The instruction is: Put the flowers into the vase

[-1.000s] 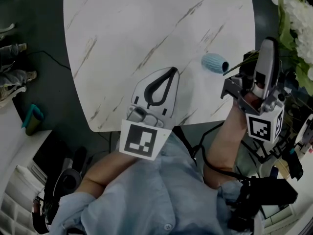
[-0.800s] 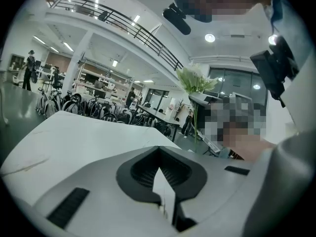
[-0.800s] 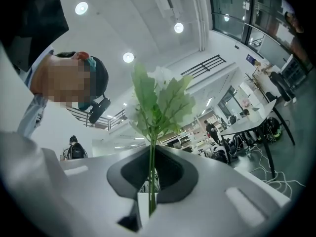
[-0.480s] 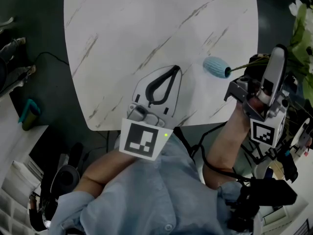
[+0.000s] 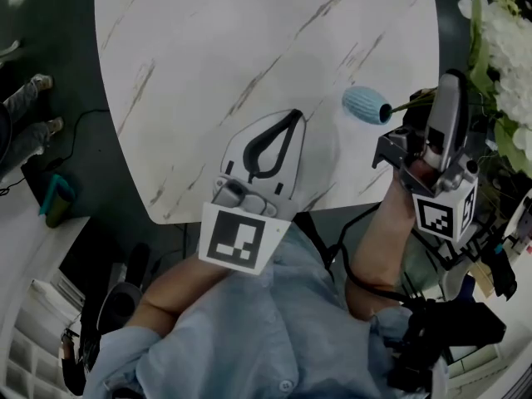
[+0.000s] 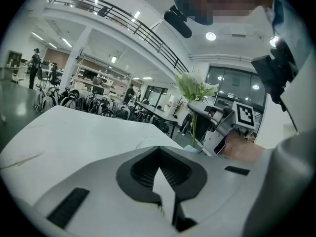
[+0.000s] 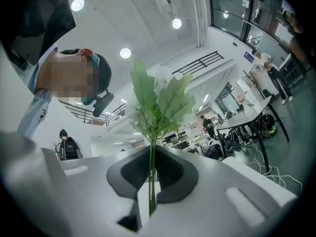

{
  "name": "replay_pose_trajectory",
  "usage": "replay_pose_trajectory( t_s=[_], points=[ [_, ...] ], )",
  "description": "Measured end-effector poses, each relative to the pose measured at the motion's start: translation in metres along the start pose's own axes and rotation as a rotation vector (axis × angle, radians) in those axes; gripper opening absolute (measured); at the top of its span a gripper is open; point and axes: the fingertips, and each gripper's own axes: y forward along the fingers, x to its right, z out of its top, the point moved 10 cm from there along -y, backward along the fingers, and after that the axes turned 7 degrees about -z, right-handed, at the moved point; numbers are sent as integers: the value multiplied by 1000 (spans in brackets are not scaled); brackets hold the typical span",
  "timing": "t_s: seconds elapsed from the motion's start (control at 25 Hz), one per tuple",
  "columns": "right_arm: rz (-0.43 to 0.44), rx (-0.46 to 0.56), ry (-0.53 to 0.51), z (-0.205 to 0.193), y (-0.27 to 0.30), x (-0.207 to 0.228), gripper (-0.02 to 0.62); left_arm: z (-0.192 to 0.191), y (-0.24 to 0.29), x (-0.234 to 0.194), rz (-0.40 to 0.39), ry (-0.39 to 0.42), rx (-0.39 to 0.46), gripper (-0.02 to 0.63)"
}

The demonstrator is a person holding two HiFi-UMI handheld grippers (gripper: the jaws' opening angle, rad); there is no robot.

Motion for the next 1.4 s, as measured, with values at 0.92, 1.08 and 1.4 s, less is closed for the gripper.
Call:
replay_pose_trajectory(
  t_s=[0.92, 1.08, 1.4],
  points=[
    [-35, -185, -95, -44, -50, 3, 62, -18, -7, 32, 0, 27, -5, 5],
    [-27, -237, -132, -45, -55, 1, 94, -15, -12, 43, 15, 47, 17, 5],
    [-45, -308, -131, -46, -74, -2, 161, -13, -33, 74, 62, 100, 68, 5]
  ],
)
